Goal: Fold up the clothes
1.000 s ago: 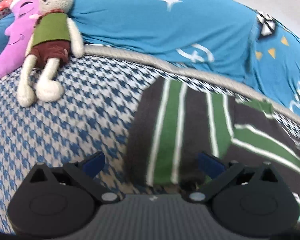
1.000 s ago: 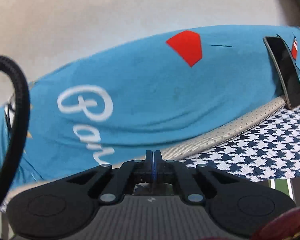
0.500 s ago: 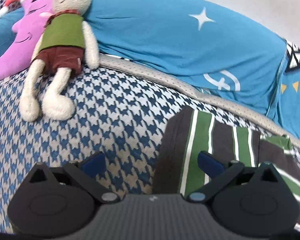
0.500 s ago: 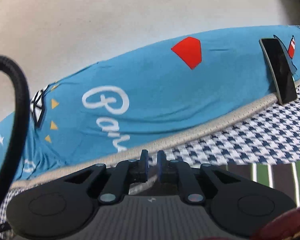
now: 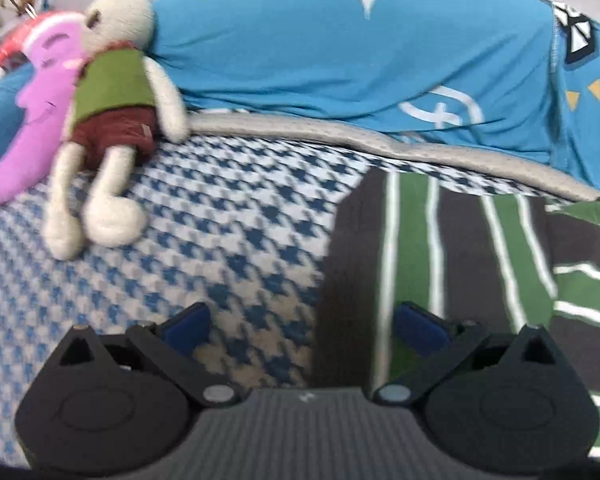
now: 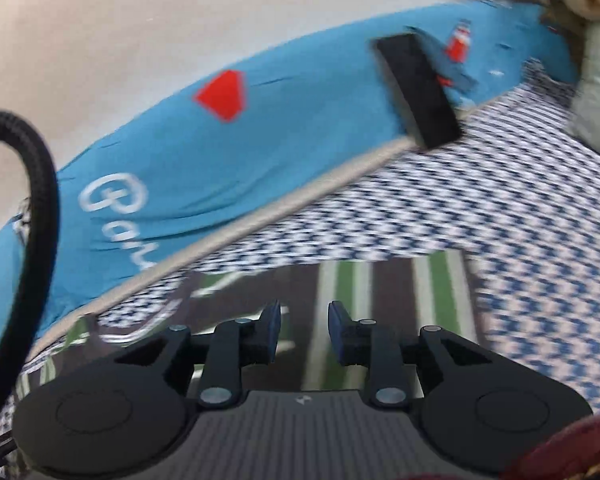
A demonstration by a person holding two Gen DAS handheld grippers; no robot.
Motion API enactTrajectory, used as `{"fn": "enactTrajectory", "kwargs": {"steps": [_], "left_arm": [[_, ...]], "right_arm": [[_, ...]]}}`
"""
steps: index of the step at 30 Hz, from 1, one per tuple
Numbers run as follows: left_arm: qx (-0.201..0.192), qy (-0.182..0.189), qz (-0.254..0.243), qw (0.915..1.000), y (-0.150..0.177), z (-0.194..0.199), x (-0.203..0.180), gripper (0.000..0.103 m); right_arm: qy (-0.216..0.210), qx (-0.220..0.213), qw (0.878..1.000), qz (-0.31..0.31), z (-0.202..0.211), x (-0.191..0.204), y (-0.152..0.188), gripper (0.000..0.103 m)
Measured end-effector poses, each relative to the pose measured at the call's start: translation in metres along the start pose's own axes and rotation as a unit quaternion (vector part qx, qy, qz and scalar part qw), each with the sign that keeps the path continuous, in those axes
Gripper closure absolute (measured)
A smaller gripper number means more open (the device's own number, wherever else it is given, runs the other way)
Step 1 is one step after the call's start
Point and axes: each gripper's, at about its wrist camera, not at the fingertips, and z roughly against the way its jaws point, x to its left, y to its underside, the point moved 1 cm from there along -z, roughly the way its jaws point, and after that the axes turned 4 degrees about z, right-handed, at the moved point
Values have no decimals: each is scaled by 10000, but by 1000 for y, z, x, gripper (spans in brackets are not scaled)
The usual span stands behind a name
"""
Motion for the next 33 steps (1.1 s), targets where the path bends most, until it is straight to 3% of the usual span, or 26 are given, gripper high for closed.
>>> {"fn": "enactTrajectory", "kwargs": {"steps": [3, 6, 12, 17, 28, 30, 33], "left_arm": [[-143, -381, -54, 9992, 1, 0, 5, 0], [-61, -414, 128, 9990, -1, 3, 13, 0], [134, 229, 347, 9990, 2, 23, 17, 0], [40, 698, 60, 9975, 11, 52, 8, 0], [399, 1286, -117, 9908, 49, 88, 4, 0], [467, 1363, -219, 9893, 55, 90, -1, 0], [484, 1417, -340, 9881, 59, 93, -8, 0]], "right_arm": [[223, 56, 9997, -66, 1, -21, 0, 75], [364, 143, 9992, -98, 2, -36, 0, 70], [587, 356, 9975, -167, 4, -56, 5, 64], [549, 519, 9965, -362, 10, -65, 15, 53], [384, 842, 9948, -432, -3, -60, 27, 52], [495, 813, 9952, -235, -5, -54, 27, 56], [759, 727, 9942, 210, -6, -44, 30, 84]]}}
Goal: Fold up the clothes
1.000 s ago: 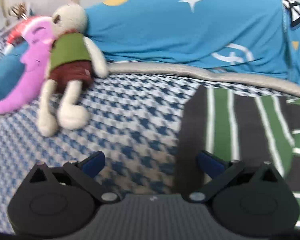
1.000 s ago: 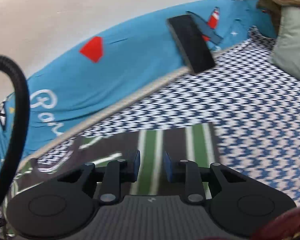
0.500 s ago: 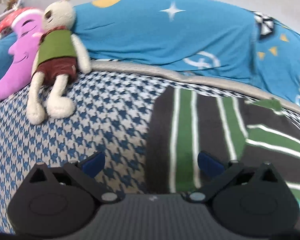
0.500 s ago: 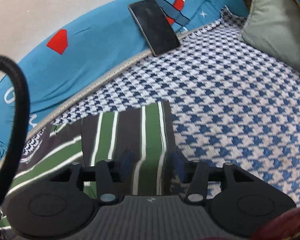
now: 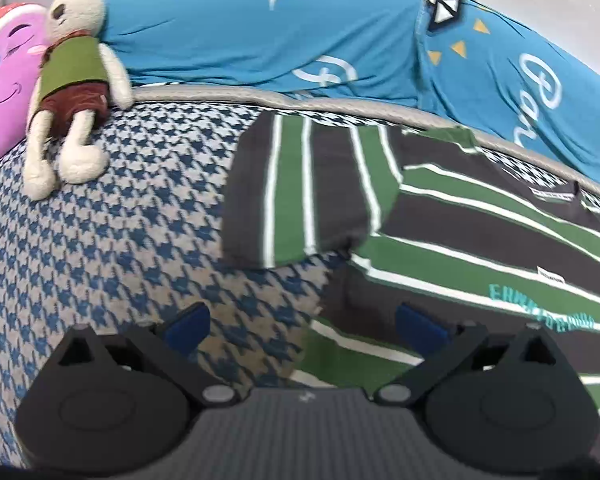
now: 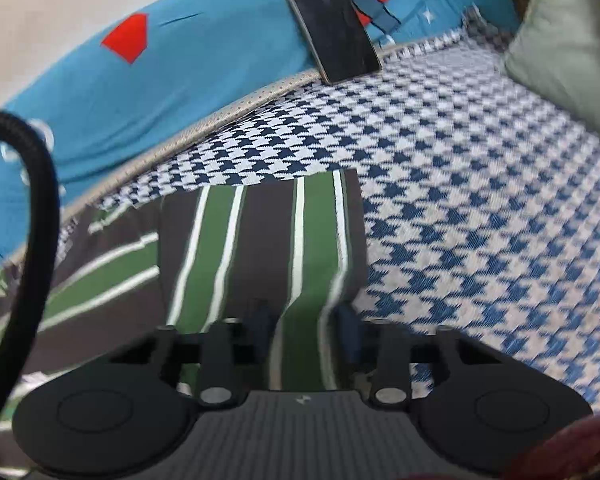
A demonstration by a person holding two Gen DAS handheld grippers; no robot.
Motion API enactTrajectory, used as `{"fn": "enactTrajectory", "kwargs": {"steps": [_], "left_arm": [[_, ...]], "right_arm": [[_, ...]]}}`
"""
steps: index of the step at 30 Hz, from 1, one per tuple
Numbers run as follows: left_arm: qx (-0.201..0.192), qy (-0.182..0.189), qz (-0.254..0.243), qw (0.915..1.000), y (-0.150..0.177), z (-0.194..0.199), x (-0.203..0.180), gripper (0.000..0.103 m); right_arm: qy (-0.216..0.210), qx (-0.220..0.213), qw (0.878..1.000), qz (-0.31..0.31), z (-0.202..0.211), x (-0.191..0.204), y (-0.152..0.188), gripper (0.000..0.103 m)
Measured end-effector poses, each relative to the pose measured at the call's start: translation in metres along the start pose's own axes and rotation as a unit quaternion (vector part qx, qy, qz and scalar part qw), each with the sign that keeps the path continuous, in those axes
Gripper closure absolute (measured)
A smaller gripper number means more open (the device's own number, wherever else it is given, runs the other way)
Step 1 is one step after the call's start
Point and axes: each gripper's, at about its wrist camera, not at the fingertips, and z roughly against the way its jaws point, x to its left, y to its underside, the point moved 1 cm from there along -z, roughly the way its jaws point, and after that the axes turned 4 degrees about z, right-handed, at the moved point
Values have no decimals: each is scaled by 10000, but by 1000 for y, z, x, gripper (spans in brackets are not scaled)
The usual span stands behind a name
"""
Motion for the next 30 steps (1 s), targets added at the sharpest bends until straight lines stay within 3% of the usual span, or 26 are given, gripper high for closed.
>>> {"fn": "enactTrajectory", "kwargs": {"steps": [1, 2, 9, 13, 16, 23, 30], "left_arm": [[8, 9, -30, 10000, 1, 0, -2, 0], [23, 24, -52, 10000, 2, 0, -4, 0], [134, 166, -93, 9997, 4, 0, -7, 0], [201, 190, -80, 9996, 3, -2, -7, 0], [237, 239, -51, 9994, 3, -1, -7, 0], [149, 200, -144, 9996, 4, 5, -7, 0], [-61, 169, -432, 9989, 10, 16, -7, 0]], "right_arm": [[16, -45, 10000, 81, 0, 2, 0, 94], [-5, -83, 9999, 90, 1, 2, 0, 97], [434, -538, 9976, 72, 13, 5, -10, 99], [861, -145, 9961, -108, 5, 2, -8, 99], [1172, -108, 9927, -254, 7, -6, -10, 98], [761, -373, 9961, -251, 28, 3, -10, 92], [138, -352, 9993, 0, 41, 32, 5, 84]]}}
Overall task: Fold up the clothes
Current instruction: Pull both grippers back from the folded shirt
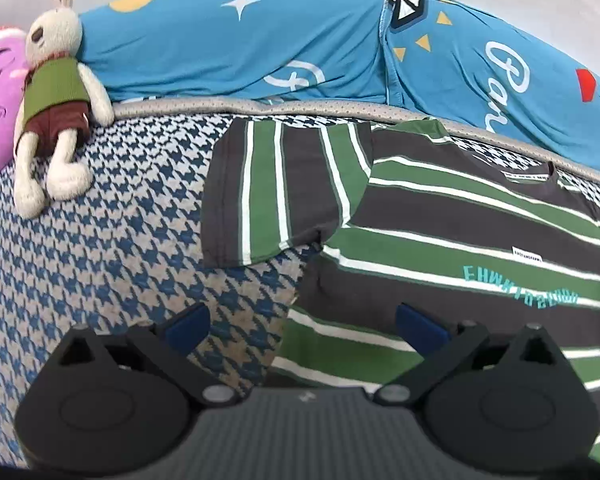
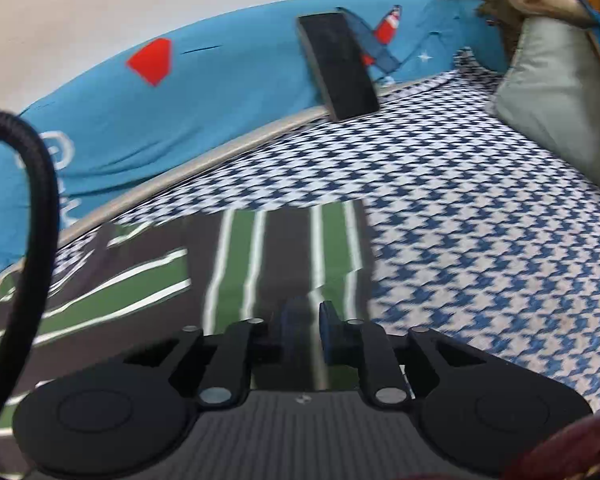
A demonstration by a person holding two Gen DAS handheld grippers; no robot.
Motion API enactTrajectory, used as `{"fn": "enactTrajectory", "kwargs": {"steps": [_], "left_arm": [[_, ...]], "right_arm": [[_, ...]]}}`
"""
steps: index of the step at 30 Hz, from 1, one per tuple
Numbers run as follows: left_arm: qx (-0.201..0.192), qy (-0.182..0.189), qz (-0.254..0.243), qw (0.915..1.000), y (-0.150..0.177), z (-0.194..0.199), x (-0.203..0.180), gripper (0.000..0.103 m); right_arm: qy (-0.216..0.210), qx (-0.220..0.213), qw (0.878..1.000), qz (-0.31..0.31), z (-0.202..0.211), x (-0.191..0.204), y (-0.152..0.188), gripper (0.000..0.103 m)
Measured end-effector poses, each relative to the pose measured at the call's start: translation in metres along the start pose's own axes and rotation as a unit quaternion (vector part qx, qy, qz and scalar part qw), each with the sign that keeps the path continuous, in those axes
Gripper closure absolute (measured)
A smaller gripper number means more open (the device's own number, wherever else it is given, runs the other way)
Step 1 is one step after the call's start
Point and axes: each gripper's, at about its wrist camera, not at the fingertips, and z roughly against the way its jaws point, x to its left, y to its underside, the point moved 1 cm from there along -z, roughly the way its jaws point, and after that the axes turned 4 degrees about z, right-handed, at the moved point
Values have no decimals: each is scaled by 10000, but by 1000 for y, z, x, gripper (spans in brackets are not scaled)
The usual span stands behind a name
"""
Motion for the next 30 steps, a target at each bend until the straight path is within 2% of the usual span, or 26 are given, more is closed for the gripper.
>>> {"fn": "enactTrajectory", "kwargs": {"steps": [4, 8, 13, 17, 23, 30], "left_arm": [[-82, 47, -39, 9999, 6, 7, 5, 0], [-105, 193, -80, 9997, 14, 14, 8, 0], [-176, 166, -383, 9990, 29, 21, 5, 0], [-156, 153, -512, 9984, 42, 25, 4, 0], [-72, 171, -637, 9978, 61, 31, 4, 0], [153, 177, -603, 9979, 85, 33, 11, 0]], "right_arm": [[-447, 111, 9989, 100, 5, 12, 11, 79], [-1080, 335, 9935, 114, 16, 27, 28, 78], [-1524, 399, 9860, 551, 34, 51, 51, 75], [-1732, 509, 9797, 872, 44, 65, 74, 72], [-1805, 726, 9719, 1323, 55, 78, 109, 68], [-1740, 469, 9679, 1754, 79, 81, 138, 59]]}}
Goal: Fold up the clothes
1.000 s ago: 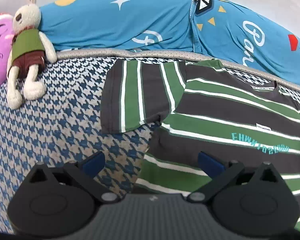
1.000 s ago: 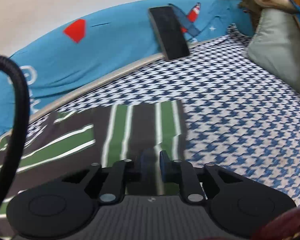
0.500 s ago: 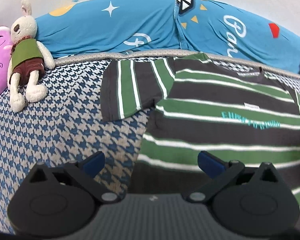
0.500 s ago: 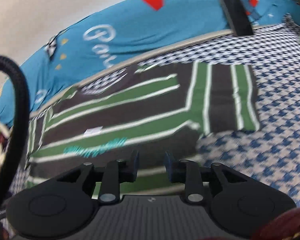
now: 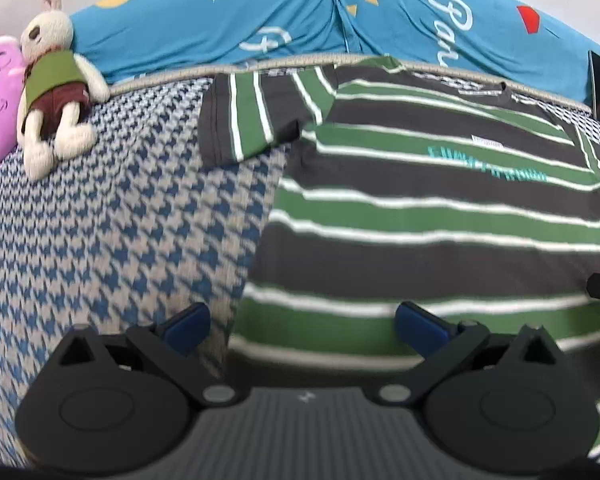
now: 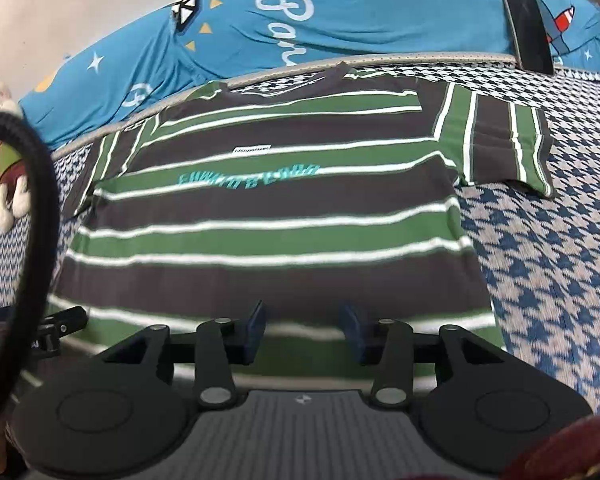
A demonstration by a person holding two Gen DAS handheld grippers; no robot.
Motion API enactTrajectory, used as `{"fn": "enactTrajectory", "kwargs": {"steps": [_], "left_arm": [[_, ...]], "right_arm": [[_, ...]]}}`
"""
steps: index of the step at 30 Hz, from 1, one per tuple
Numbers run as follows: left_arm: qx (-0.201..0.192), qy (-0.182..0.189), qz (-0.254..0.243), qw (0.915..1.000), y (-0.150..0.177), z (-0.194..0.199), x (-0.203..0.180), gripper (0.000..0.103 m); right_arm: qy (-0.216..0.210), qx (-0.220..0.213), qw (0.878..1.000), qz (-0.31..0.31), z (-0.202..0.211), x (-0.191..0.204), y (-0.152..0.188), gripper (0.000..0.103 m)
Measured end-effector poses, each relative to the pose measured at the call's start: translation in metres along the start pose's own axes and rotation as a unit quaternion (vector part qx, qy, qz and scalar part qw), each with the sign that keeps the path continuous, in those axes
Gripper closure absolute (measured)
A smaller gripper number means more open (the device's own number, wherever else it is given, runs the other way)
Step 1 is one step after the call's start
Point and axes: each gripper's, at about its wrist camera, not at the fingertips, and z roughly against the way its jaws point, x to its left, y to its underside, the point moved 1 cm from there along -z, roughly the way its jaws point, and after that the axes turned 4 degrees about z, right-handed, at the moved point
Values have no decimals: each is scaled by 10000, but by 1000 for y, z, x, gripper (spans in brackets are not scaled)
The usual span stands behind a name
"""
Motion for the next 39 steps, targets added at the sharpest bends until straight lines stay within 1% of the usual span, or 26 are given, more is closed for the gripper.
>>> {"fn": "enactTrajectory", "kwargs": {"steps": [8, 14, 16, 18, 19, 22, 26, 28, 34, 39], "left_arm": [[-49, 34, -57, 10000, 20, 13, 2, 0], [-87, 78, -37, 9999, 29, 21, 5, 0], [-108, 83, 14, 9999, 31, 24, 7, 0], [-119, 95, 74, 9999, 33, 27, 8, 0], [-127, 123, 98, 9998, 34, 30, 9, 0], [-185, 282, 152, 9993, 38, 39, 12, 0], [-255, 430, 147, 9986, 46, 52, 15, 0], [-295, 489, 181, 9982, 50, 59, 19, 0], [-443, 609, 208, 9969, 60, 80, 26, 0], [-480, 716, 0, 9963, 73, 93, 24, 0]], "right_arm": [[239, -163, 9977, 615, 19, 26, 31, 51], [294, -292, 9957, 823, 35, 37, 52, 50], [212, -338, 9965, 737, 43, 36, 57, 50], [2, -290, 9983, 499, 50, 32, 63, 50], [-92, -277, 9988, 399, 54, 30, 66, 50], [-292, -274, 9985, 373, 64, 29, 77, 50], [-535, -163, 9967, 588, 70, 38, 88, 50], [-585, -136, 9958, 691, 73, 42, 93, 50], [-714, -230, 9921, 1001, 81, 50, 101, 50], [-686, -181, 9909, 1141, 78, 54, 104, 50]]}}
